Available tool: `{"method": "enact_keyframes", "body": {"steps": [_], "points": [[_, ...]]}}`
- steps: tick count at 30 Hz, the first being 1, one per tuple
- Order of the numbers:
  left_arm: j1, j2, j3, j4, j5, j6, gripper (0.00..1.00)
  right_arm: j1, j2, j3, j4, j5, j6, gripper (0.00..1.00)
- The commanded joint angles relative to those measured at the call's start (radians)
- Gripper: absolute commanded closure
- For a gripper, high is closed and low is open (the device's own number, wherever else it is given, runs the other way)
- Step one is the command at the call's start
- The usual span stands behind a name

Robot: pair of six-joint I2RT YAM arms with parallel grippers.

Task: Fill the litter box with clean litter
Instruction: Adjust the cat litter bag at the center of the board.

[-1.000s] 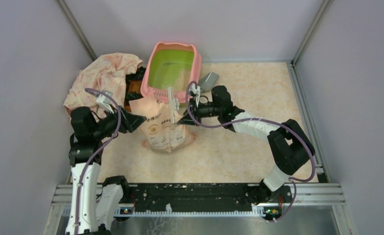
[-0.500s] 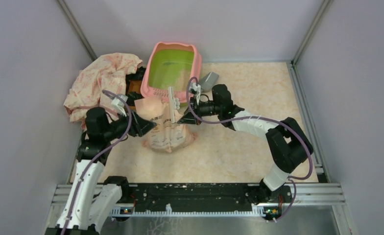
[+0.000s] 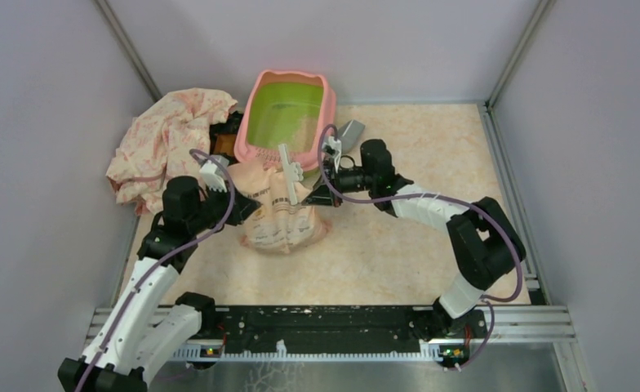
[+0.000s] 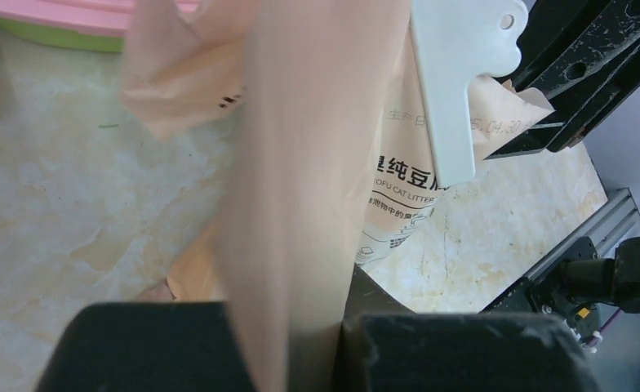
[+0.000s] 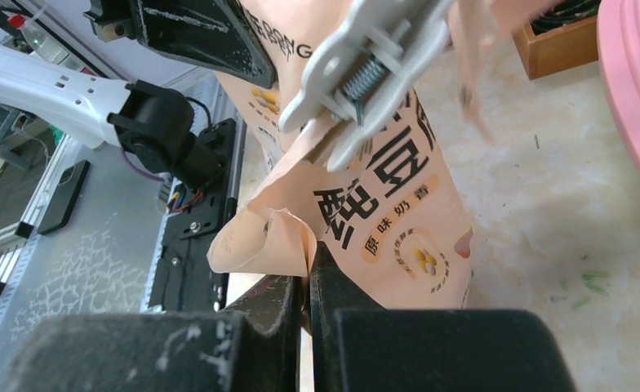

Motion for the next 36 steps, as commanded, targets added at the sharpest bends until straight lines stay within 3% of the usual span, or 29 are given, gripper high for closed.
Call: {"method": "enact_keyframes", "body": {"steps": [1,8,14,20,23,29,36], "points": [[-0.005,-0.05,0.04,-0.018,0.014,0.029,1.0,-0.046,-0.149,-0.038,0.093,-0.019,0.017,1.0],[-0.003,-0.119,0.014,0.036,0.16,-0.003,1.0,-0.057,-0.312,-0.145,0.004,0.019,-0.007,1.0],[-0.004,-0.159,-0.09,0.23,0.364,-0.131,1.0,-0.057,-0.468,-0.174,-0.141,0.066,-0.05,1.0],[-0.003,-0.189,-0.17,0.301,0.404,-0.161,1.0,-0.057,-0.563,-0.146,-0.367,0.128,-0.105,1.0],[-0.004,-0.195,-0.18,0.322,0.423,-0.166,1.0,-0.057,-0.551,-0.083,-0.487,0.16,-0.131,0.87],[-0.004,-0.211,-0.204,0.353,0.447,-0.165,1.0,-0.057,-0.484,-0.025,-0.605,0.191,-0.189,0.77],[-0.002,-0.192,-0.215,0.301,0.361,-0.169,1.0,-0.057,-0.501,-0.045,-0.558,0.179,-0.148,0.67]]}}
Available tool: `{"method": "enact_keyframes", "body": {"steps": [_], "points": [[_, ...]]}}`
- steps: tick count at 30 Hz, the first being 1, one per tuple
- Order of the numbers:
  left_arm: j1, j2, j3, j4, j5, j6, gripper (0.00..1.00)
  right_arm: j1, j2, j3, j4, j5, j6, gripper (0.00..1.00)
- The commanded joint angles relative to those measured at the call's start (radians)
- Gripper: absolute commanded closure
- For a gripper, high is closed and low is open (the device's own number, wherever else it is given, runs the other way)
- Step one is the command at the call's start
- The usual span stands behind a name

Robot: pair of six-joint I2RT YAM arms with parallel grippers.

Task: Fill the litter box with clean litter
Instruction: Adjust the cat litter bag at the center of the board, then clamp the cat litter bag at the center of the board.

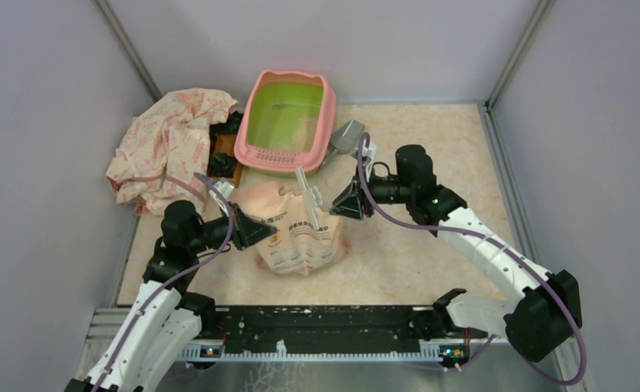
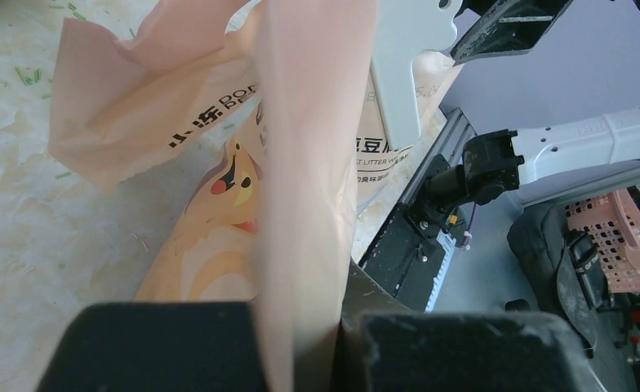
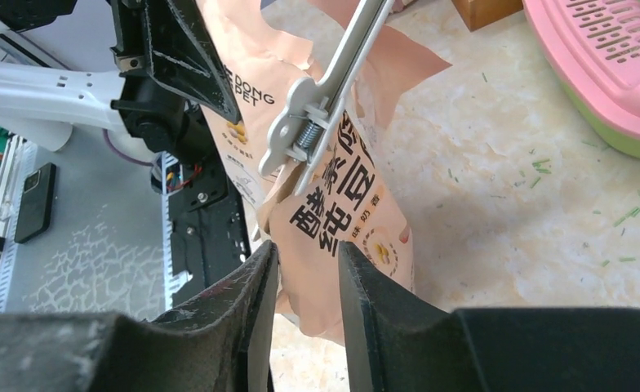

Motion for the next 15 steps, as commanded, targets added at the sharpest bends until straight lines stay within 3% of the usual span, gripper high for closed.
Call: {"method": "enact_keyframes", "body": {"steps": [1,15], "points": [[0.001,0.005,0.011,0.08,-0.048,-0.016,1.0,-0.012,-0.003,0.034,0.014,-0.011,0.003,0.65],[0.02,-0.023,-0.01,0.069,-0.105,-0.049,0.97,-0.009,0.124,0.313,-0.179,0.022,0.014,0.53]]}}
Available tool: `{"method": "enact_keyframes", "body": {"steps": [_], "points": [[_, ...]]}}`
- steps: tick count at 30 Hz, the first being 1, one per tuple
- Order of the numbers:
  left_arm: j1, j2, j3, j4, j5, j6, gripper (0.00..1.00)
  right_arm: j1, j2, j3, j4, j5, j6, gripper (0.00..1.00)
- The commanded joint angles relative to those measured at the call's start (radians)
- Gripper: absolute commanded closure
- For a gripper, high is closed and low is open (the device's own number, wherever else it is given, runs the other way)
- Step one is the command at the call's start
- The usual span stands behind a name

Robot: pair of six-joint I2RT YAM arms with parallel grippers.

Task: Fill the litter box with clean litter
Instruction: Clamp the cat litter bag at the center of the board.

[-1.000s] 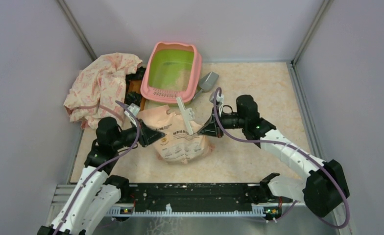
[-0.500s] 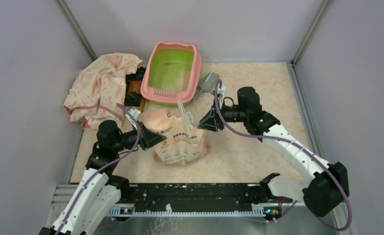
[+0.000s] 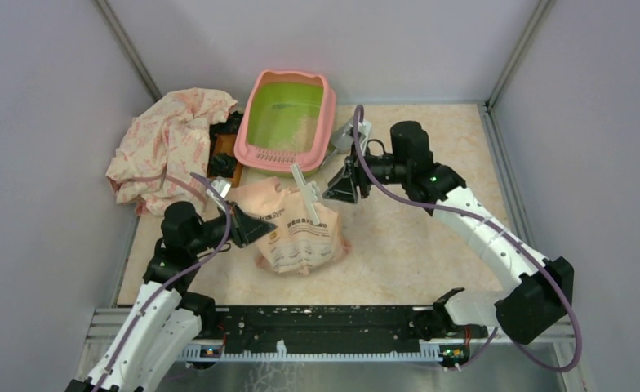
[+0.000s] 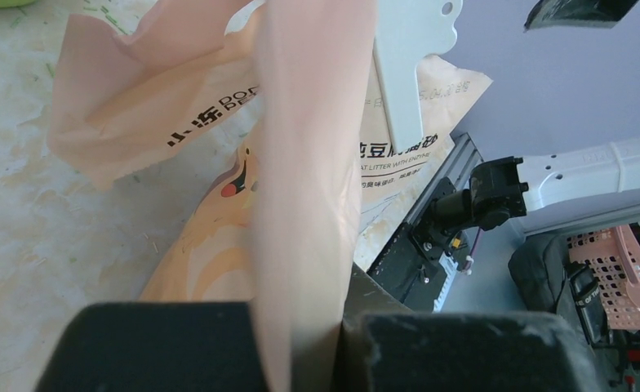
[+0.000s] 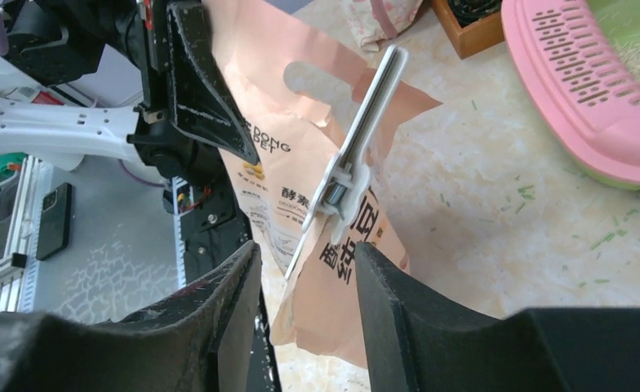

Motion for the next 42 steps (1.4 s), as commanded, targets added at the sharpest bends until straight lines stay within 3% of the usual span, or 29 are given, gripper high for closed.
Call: {"method": "enact_keyframes", "body": {"steps": [1,3,9,22,39,42], "points": [[0.018,-0.024,-0.006,0.05,-0.016,0.0,0.97,-0.004,0.034,0.114,-0.063,0.021,0.001,0.45],[0.023,-0.029,-0.014,0.051,-0.009,-0.003,0.97,0.015,0.059,0.151,-0.103,0.052,-0.019,0.33],[0.039,-0.029,-0.021,0.049,0.007,-0.013,0.97,0.091,0.112,0.229,-0.175,0.174,-0.074,0.3],[0.16,-0.011,-0.059,0.124,0.153,-0.078,0.96,0.162,0.212,0.339,-0.258,0.265,-0.131,0.35],[0.203,0.006,-0.079,0.18,0.231,-0.108,0.96,0.172,0.286,0.395,-0.265,0.18,-0.142,0.5],[0.203,0.006,-0.081,0.185,0.238,-0.111,0.96,0.171,0.296,0.398,-0.273,0.172,-0.147,0.62]]}}
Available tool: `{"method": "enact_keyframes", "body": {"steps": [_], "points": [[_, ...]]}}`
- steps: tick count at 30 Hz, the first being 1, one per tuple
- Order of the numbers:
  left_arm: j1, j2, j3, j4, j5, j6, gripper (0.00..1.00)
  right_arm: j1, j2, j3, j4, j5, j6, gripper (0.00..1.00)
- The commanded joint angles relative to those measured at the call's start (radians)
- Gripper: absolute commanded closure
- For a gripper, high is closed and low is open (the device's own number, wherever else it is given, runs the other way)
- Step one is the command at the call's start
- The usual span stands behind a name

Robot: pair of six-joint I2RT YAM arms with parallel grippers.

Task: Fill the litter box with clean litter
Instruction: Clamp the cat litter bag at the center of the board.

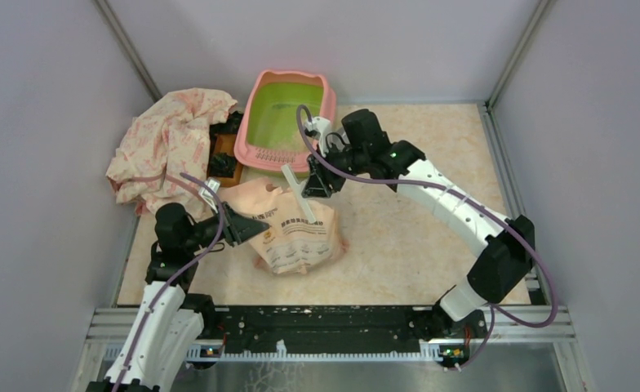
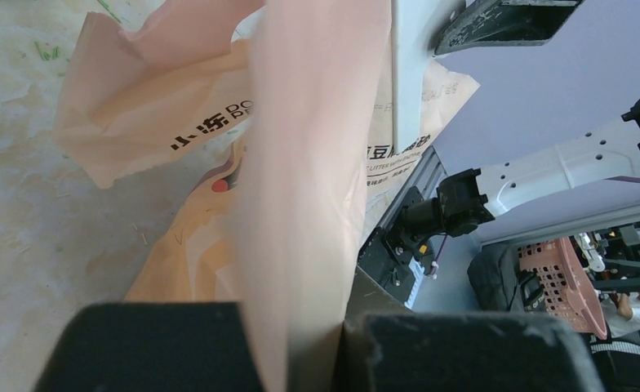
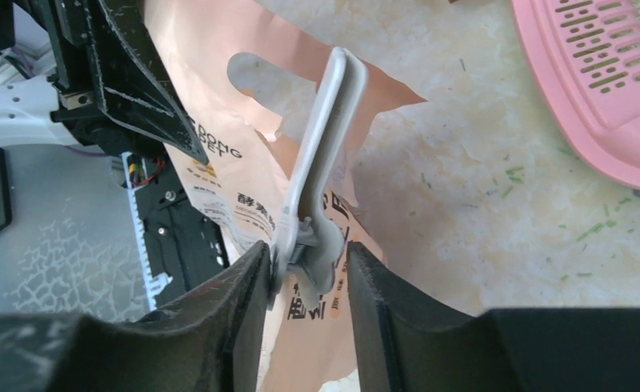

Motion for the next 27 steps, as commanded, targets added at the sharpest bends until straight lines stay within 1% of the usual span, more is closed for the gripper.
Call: {"method": "enact_keyframes", "body": {"steps": [1,7,14,23,27], "points": [[0.013,-0.005,-0.004,0.077,0.02,-0.009,0.96,0.01,0.008,0.056,0.017,-0.042,-0.016,0.65],[0.013,-0.004,-0.007,0.087,0.031,-0.014,0.96,0.01,0.022,0.083,-0.031,-0.058,-0.051,0.75],[0.013,-0.003,-0.011,0.103,0.044,-0.02,0.96,0.021,0.072,0.157,-0.152,-0.026,-0.101,0.82],[0.016,-0.013,-0.016,0.118,0.054,-0.027,0.97,0.04,0.132,0.274,-0.317,0.013,-0.13,0.86],[0.016,-0.016,-0.017,0.127,0.064,-0.031,0.97,0.04,0.138,0.302,-0.363,0.021,-0.145,0.88]]}}
